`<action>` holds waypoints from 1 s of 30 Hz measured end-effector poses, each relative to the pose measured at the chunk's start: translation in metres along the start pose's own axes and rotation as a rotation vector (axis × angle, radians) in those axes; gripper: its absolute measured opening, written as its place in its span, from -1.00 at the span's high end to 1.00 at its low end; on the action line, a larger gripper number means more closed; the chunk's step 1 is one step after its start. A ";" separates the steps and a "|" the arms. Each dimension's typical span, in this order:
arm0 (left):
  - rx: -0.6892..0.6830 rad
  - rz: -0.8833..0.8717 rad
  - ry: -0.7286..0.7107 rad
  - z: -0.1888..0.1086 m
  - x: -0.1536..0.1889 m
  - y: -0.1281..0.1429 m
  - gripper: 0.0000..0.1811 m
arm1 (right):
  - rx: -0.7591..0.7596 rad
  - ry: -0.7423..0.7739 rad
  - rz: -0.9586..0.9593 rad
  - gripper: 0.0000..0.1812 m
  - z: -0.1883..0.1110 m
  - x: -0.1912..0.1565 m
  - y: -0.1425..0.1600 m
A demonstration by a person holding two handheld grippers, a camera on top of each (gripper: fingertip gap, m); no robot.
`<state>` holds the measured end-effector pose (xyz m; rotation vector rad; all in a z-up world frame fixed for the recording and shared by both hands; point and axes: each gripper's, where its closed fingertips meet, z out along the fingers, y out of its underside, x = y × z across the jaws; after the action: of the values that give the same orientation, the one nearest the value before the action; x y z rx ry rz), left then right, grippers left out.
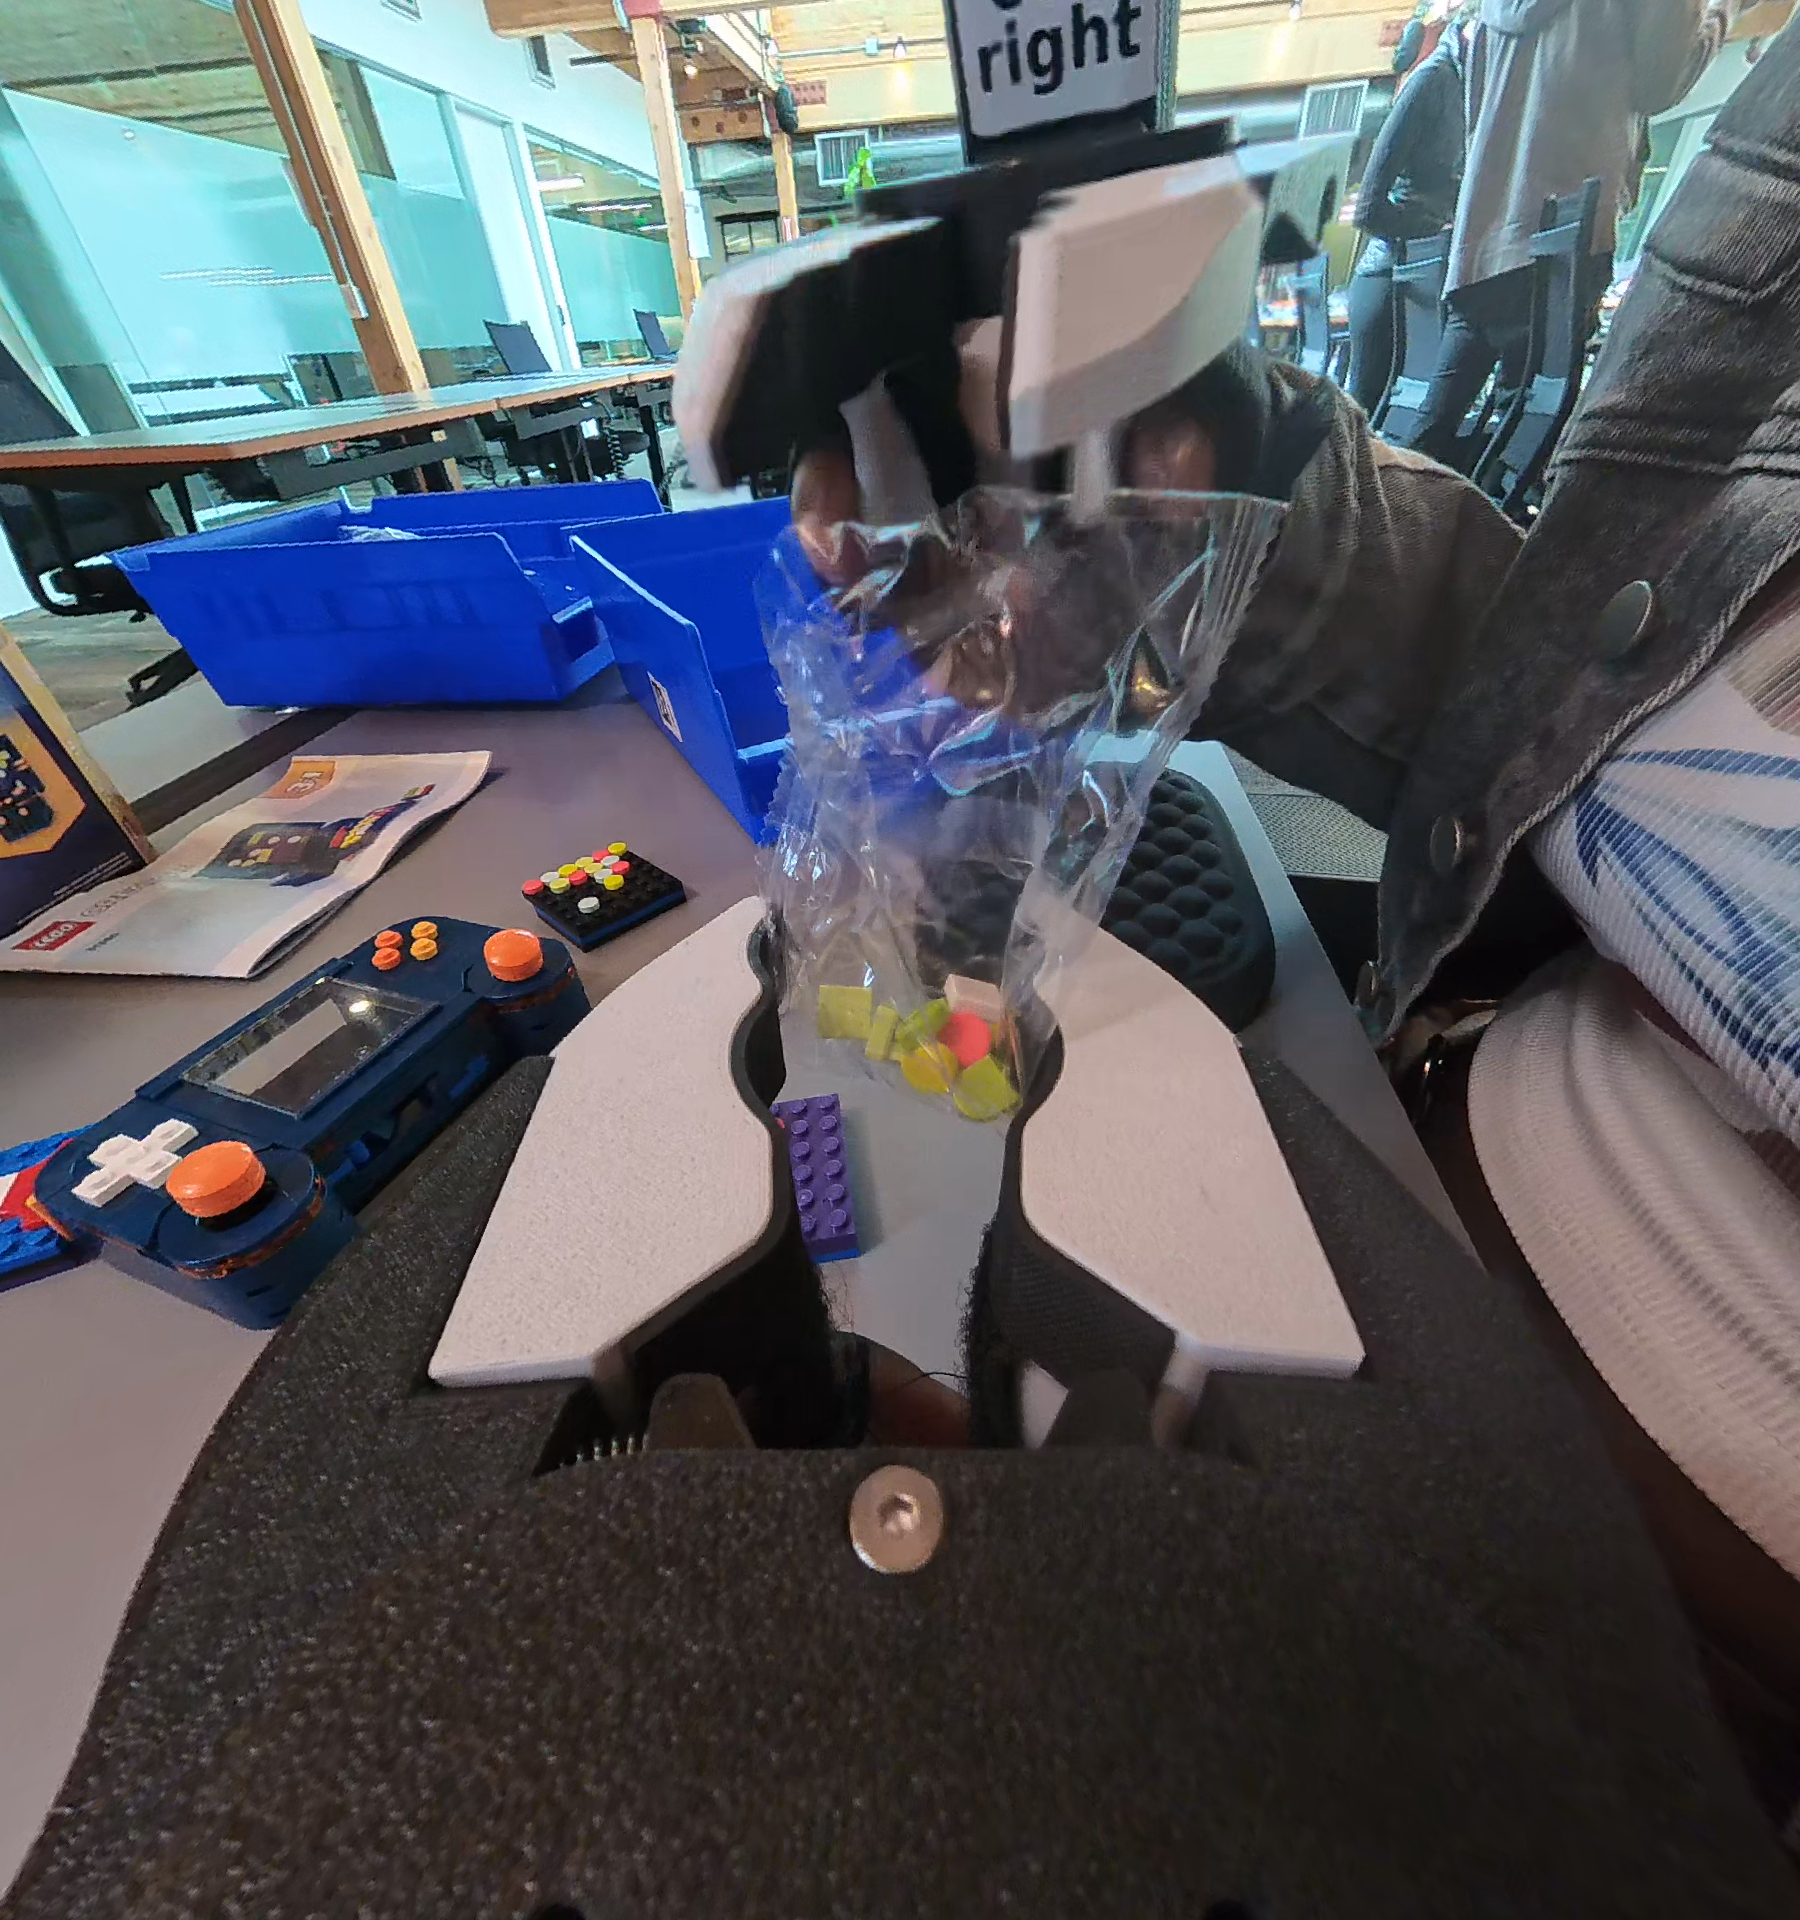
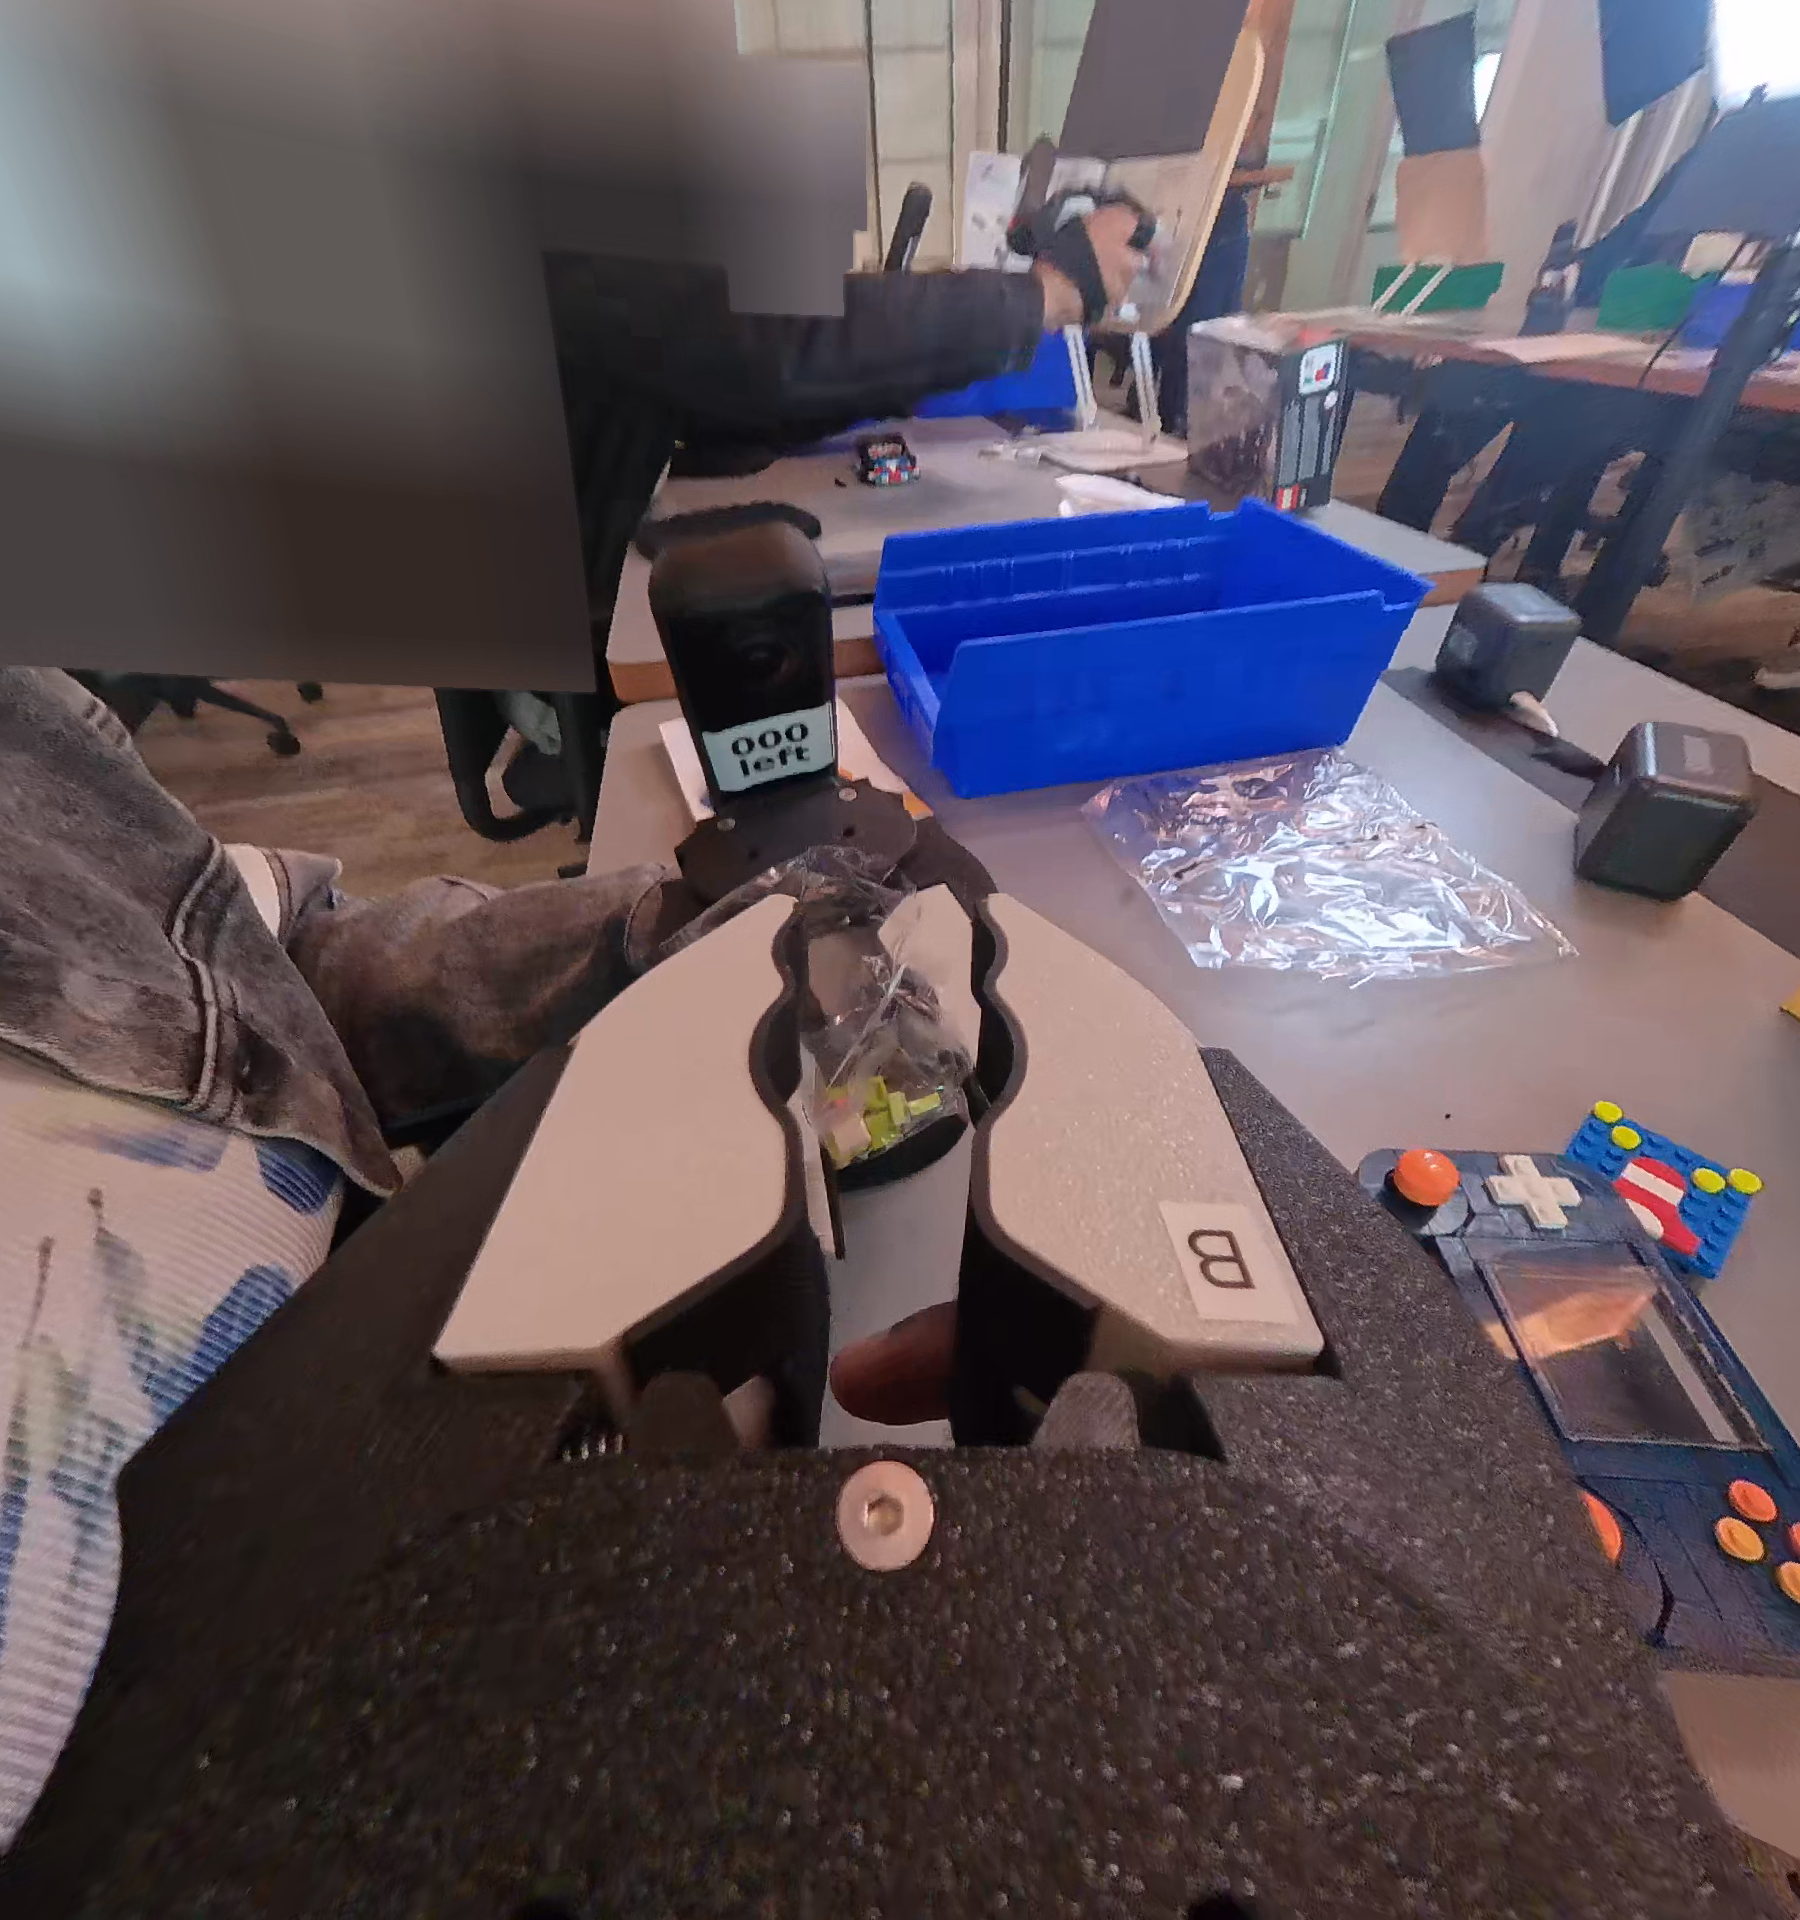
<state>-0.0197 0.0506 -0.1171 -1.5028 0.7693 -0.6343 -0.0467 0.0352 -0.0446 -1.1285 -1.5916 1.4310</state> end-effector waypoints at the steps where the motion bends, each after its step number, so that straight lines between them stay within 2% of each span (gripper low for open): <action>1: 0.004 0.000 -0.001 0.000 0.000 0.000 0.55 | 0.018 0.007 0.001 0.67 -0.002 0.001 -0.002; 3: 0.009 -0.002 -0.002 -0.001 0.000 -0.001 0.55 | 0.005 0.018 0.000 0.65 -0.008 0.001 0.001; 6: 0.009 -0.002 0.000 -0.001 0.000 -0.001 0.55 | -0.065 0.066 -0.017 0.47 -0.029 0.003 0.010; 9: 0.007 -0.005 0.003 -0.001 0.000 -0.001 0.56 | -0.077 0.236 -0.020 0.40 -0.083 0.027 0.006; 11: 0.008 -0.005 0.002 -0.001 0.000 -0.001 0.56 | -0.115 0.471 -0.006 0.31 -0.146 0.061 0.003; 13: 0.010 -0.002 0.000 -0.001 0.000 -0.001 0.56 | -0.181 0.851 -0.003 0.20 -0.240 0.101 0.006; 15: 0.010 -0.002 0.001 -0.001 0.000 -0.002 0.56 | -0.241 1.176 0.053 0.06 -0.336 0.123 0.021; 17: 0.007 0.002 0.006 -0.001 0.001 -0.001 0.55 | -0.270 1.357 0.155 -0.03 -0.409 0.134 0.042; 18: 0.004 0.004 0.008 -0.001 0.001 -0.001 0.55 | -0.280 1.398 0.181 -0.03 -0.435 0.140 0.050; 20: 0.000 0.008 0.013 0.000 0.002 0.000 0.55 | -0.325 1.389 0.207 -0.02 -0.470 0.154 0.064; 21: 0.000 0.010 0.015 0.000 0.003 0.000 0.55 | -0.347 1.369 0.215 0.04 -0.482 0.165 0.068; 24: 0.010 0.010 0.019 -0.001 0.003 -0.001 0.55 | -0.513 1.251 0.189 0.20 -0.498 0.202 0.084; 27: 0.018 0.000 0.022 -0.002 0.003 -0.002 0.55 | -0.854 1.064 0.119 0.31 -0.494 0.232 0.114; 30: 0.029 -0.002 0.021 -0.003 0.003 -0.004 0.55 | -0.935 0.856 0.125 0.34 -0.472 0.256 0.134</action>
<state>-0.0200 0.0468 -0.1135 -1.4725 0.7714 -0.6617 0.3111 0.4493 -0.1241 -2.0161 -1.5067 0.0592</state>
